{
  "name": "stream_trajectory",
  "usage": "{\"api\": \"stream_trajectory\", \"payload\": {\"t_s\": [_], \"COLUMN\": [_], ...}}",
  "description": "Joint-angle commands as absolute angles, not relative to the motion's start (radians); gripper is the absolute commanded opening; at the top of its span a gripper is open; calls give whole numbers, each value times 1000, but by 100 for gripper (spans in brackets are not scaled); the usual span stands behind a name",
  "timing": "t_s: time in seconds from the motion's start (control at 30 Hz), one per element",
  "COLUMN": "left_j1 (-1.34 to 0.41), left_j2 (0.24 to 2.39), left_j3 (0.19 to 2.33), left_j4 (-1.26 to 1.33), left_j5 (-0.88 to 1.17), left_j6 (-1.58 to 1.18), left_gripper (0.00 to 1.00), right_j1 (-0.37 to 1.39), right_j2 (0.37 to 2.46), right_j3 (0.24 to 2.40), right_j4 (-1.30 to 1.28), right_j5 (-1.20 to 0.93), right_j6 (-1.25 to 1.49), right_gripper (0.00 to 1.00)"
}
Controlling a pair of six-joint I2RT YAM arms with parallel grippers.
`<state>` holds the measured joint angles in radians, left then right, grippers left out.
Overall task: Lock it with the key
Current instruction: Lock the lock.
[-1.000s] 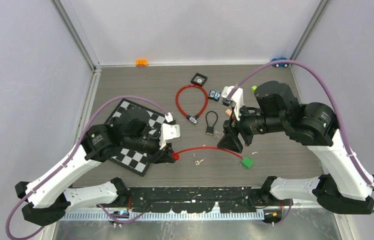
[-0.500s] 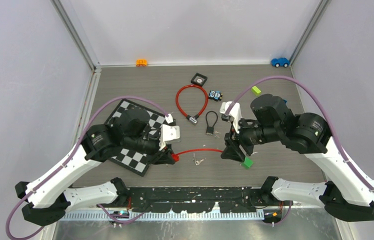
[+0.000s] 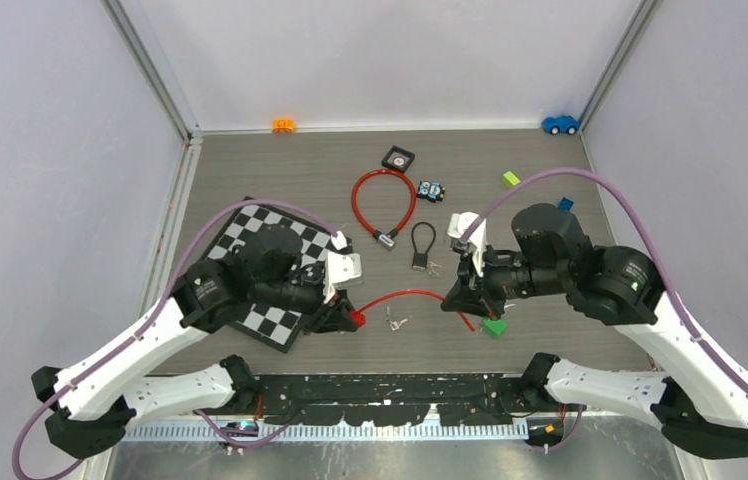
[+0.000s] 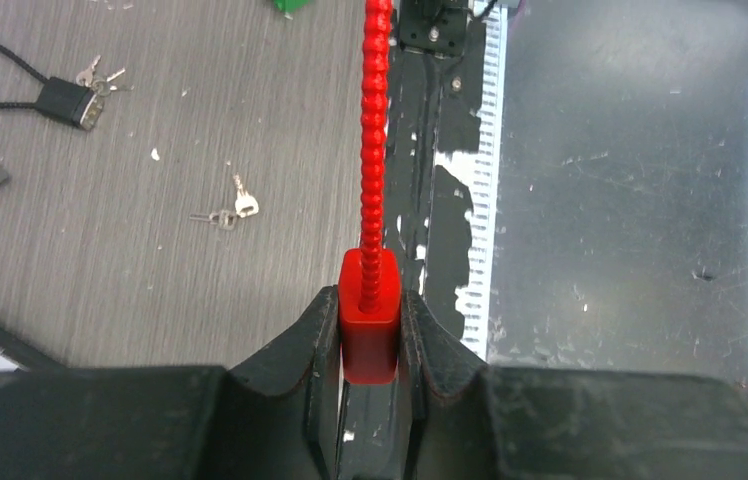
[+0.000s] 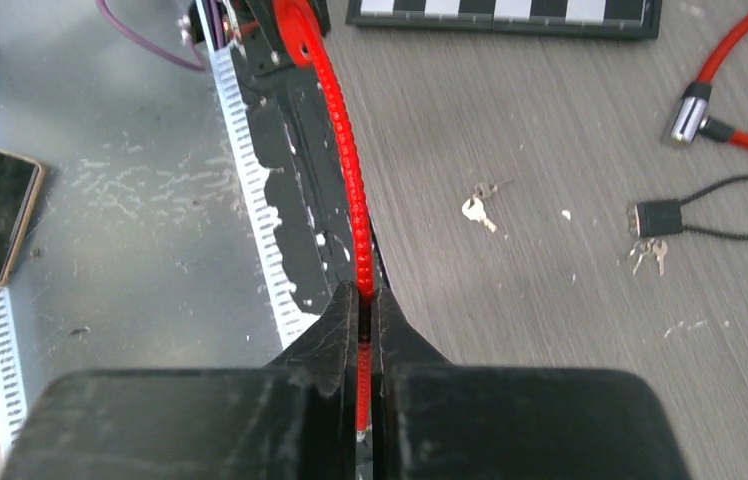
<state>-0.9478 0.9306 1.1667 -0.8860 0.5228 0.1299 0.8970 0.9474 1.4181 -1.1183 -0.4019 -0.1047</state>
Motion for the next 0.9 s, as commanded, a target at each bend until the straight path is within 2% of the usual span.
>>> {"api": "stream_trajectory", "payload": {"t_s": [0.0, 0.2, 0.47, 0.63, 0.87], "left_j1": [-950, -950, -950, -950, -950], "left_j2": [837, 770, 742, 736, 796], "left_j3": [1067, 947, 879, 835, 889], "left_j4": [-534, -219, 49, 220, 156], "left_j5": [556, 571, 587, 639, 672], "left_j6": [-36, -201, -326, -366, -303], "left_gripper": [0, 0, 0, 0, 0], "right_j1": [904, 904, 908, 924, 935], "right_j2": [886, 807, 809, 846, 856], "right_j3": [1369, 1234, 1094, 1111, 1146], "right_j4": [-862, -453, 121, 200, 173], "right_j5": [-451, -493, -456, -456, -489], "right_j6": [-43, 126, 266, 235, 186], "right_gripper": [1, 1, 1, 1, 1]}}
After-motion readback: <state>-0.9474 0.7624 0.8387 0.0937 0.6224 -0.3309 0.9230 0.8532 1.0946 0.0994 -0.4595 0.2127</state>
